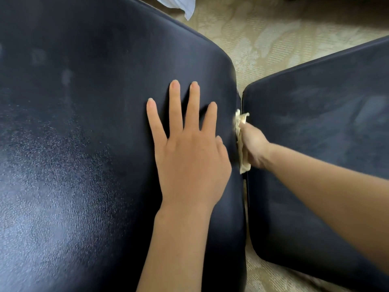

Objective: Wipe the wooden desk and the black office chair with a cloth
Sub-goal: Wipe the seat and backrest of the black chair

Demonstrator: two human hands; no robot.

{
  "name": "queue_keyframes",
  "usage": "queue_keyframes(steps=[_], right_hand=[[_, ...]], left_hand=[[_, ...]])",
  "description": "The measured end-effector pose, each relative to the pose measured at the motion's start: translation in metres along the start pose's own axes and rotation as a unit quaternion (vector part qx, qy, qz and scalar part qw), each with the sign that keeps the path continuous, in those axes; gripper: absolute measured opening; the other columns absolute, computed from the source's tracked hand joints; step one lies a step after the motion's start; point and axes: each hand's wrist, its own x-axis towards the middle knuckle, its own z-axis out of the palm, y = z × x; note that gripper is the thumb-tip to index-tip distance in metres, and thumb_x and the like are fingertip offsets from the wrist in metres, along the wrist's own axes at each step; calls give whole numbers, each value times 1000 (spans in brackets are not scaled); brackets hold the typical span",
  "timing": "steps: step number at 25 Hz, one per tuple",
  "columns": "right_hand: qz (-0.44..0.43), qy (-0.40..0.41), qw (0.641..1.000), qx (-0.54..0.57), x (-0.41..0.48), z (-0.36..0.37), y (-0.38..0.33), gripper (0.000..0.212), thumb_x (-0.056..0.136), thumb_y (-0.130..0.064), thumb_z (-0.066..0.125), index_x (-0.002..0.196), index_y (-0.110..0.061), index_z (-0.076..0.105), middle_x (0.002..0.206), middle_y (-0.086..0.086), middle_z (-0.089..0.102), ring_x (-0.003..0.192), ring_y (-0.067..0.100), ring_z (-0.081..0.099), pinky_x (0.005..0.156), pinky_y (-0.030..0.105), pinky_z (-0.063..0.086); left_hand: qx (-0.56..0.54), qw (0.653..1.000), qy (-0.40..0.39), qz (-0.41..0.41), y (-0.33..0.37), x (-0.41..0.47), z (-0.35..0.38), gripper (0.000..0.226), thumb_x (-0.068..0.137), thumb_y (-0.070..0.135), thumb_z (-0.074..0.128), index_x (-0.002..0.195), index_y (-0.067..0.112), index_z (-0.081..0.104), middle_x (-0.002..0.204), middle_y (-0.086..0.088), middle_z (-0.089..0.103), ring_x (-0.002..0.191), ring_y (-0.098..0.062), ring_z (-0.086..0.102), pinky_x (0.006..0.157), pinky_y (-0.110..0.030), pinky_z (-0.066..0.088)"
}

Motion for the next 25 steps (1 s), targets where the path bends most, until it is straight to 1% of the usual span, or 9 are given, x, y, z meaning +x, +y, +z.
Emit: queue_keyframes(steps=[2, 5, 9, 14, 17, 19, 20, 22, 25], right_hand=[[35, -34, 999, 11, -12, -1, 25, 49, 101, -38, 31, 139, -8, 40, 143, 14, 43, 131, 33, 41, 110, 49, 31], [161, -84, 981, 65, -39, 2, 56, 56, 97, -55, 27, 124, -13, 52, 128, 10, 52, 120, 31, 47, 106, 46, 34], [220, -63, 972, 64, -82, -1, 115, 53, 100, -44, 26, 130, -9, 53, 130, 13, 56, 119, 28, 52, 107, 42, 37], [283, -44, 954, 85, -143, -4, 158, 55, 98, -49, 31, 130, -10, 54, 130, 14, 57, 119, 31, 53, 108, 44, 36], [328, -30, 939, 102, -178, -4, 156, 55, 99, -46, 26, 135, -11, 49, 138, 14, 50, 129, 32, 44, 112, 47, 28], [321, -10, 944, 78, -198, -3, 146, 48, 100, -37, 27, 130, -9, 51, 138, 13, 48, 130, 33, 41, 111, 51, 26], [308, -2, 949, 68, -208, -1, 139, 41, 100, -33, 29, 119, -8, 54, 135, 10, 49, 128, 31, 42, 110, 51, 27], [286, 9, 958, 33, -228, 6, 124, 28, 101, -28, 30, 96, -10, 50, 121, 14, 50, 115, 30, 47, 107, 46, 29], [280, 16, 960, 1, -258, 22, 103, 33, 101, -24, 31, 77, -8, 45, 83, 10, 46, 71, 26, 43, 80, 37, 34]], left_hand=[[-27, 1000, -5, -3, 3, -2, -3, 55, 94, 34, 34, 148, 24, 30, 160, -4, 12, 147, -30, -7, 111, -55, -15], [-41, 999, -31, 5, 15, -25, -4, 57, 95, 35, 33, 150, 28, 21, 161, -2, 4, 146, -29, -15, 108, -56, -20], [-25, 997, -75, 4, 20, -89, -7, 59, 96, 36, 30, 151, 29, 13, 161, -1, -5, 143, -29, -24, 107, -57, -24], [-13, 995, -93, -30, 13, -161, -27, 57, 93, 35, 39, 149, 27, 28, 161, -1, 10, 147, -29, -11, 109, -60, -17], [-11, 992, -109, -58, 5, -201, -45, 57, 93, 36, 40, 148, 26, 29, 160, -2, 12, 147, -30, -8, 109, -63, -15], [-14, 991, -106, -75, 0, -225, -57, 57, 93, 36, 39, 149, 27, 29, 160, -2, 13, 147, -31, -9, 109, -64, -15], [-20, 991, -104, -84, -5, -235, -65, 56, 93, 36, 40, 148, 27, 30, 160, -2, 14, 147, -31, -8, 109, -63, -15], [-27, 989, -99, -103, -16, -254, -81, 56, 92, 35, 46, 146, 25, 36, 159, -3, 18, 147, -31, -2, 111, -64, -10], [-28, 986, -62, -153, -40, -276, -105, 58, 86, 34, 58, 141, 22, 46, 157, -7, 24, 146, -33, 10, 111, -65, 3]])
